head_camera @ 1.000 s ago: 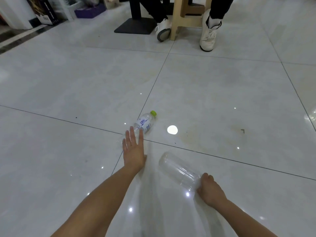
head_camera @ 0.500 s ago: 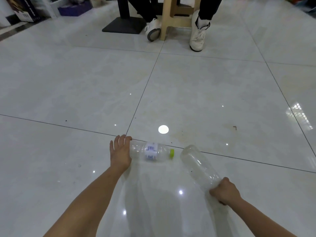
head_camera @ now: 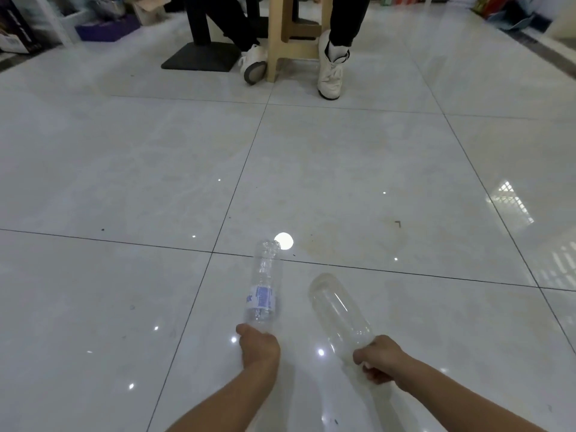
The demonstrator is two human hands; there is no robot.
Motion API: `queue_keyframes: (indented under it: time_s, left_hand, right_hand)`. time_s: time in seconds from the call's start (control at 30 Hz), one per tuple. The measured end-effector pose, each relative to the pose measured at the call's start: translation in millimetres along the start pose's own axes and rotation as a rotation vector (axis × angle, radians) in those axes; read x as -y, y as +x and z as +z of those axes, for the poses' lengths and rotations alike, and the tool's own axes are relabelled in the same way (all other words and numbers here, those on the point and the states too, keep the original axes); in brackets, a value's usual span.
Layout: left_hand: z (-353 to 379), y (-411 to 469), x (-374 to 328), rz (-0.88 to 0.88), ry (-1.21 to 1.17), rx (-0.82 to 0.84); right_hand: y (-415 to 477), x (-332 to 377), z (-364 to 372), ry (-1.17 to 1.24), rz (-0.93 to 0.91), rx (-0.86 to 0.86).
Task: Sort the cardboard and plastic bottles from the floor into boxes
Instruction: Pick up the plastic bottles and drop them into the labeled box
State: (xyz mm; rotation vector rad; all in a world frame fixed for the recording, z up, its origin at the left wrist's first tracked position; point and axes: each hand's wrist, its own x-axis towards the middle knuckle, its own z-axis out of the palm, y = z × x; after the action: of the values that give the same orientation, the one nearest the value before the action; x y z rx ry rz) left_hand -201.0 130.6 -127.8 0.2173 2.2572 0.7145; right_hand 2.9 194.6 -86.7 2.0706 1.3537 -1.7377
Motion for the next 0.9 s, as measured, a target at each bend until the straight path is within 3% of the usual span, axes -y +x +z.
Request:
queue_keyframes:
  time_s: [0.13, 0.37, 0.6, 0.77, 0.9]
  left_hand:
    - [-1.2, -10.5, -8.1, 0.048, 0.073, 0.073]
    - [93.0, -104.0, -85.2, 0.339, 0.327, 0.508]
    - [205.2, -311.1, -179.4, 0.811, 0.484, 0.872]
    - [265.7, -471.7, -186.5, 1.148, 0.516, 1.038]
    - [292.1, -563.6, -167.3, 1.248, 0.507, 1.193]
  right_hand:
    - [-22.6, -21.2, -49.0, 0.175, 0.040, -0.114]
    - [-112.8, -100.6, -165.4, 0.450, 0.128, -0.381]
    - [-207.8, -197.2, -302.2, 0.835, 0.093, -0.722]
    - [-265.7, -255.2, -384.1, 0.999, 0.018, -0.976]
    - [-299.4, -308.6, -422.5, 1.132, 0.055, -1.159]
